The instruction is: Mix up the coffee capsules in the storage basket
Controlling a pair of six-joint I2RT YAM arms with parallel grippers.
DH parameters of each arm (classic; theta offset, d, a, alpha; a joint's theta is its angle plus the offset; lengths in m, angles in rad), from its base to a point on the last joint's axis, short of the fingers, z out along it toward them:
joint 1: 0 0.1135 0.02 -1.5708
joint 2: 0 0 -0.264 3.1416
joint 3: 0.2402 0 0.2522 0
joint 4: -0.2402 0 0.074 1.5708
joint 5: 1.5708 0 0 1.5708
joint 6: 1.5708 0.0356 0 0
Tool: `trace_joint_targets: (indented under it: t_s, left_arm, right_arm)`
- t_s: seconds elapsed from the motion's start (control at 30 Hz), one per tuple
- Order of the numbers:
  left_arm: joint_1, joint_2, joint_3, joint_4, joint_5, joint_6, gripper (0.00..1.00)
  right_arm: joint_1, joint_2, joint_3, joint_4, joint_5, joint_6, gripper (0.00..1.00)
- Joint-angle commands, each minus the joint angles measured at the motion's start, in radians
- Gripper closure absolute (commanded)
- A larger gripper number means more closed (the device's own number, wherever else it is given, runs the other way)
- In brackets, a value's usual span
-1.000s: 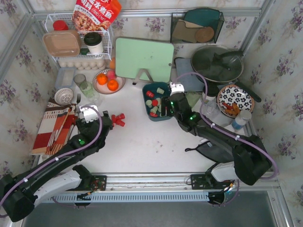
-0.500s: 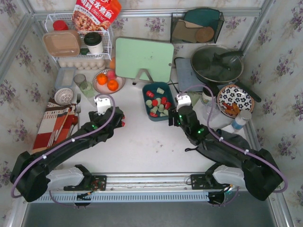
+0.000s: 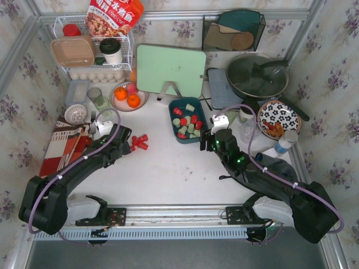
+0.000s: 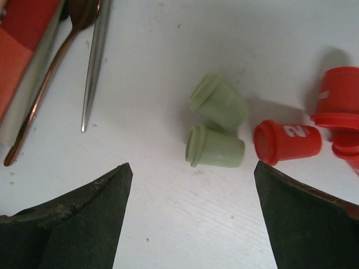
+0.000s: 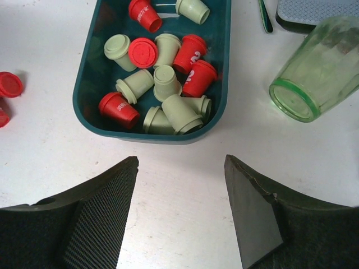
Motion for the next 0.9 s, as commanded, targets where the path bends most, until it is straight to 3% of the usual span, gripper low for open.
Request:
trace_joint_targets:
  t_s: [0.0, 0.23, 0.47, 0.63, 0.8, 0.87]
  left_arm:
    - [0.057, 0.016, -0.031, 0.052, 0.126, 0.005, 0.07]
    - [0.138, 0.151, -0.023, 0.103, 0.248, 0.021, 0.09]
    - [0.156, 0.216, -0.013, 0.116, 0.264, 0.011, 0.13]
    - [0.156, 0.228, -0.013, 0.137, 0.291, 0.030, 0.30]
    - [0.156, 0.202, -0.020, 0.146, 0.311, 0.054, 0.58]
    - [0.156, 0.182, -0.025, 0.140, 0.310, 0.059, 0.68]
  right_arm:
    - [0.000, -0.018, 0.000, 0.034, -0.018, 0.015, 0.29]
    - [0.000, -0.029, -0.002, 0.028, 0.003, 0.017, 0.27]
    - [0.000, -0.036, -0.010, 0.035, 0.018, 0.017, 0.27]
    - [0.000, -0.035, -0.008, 0.031, 0.029, 0.018, 0.22]
    - [0.000, -0.056, -0.017, 0.035, 0.044, 0.020, 0.16]
    - [0.000, -0.062, -0.019, 0.035, 0.048, 0.020, 0.01]
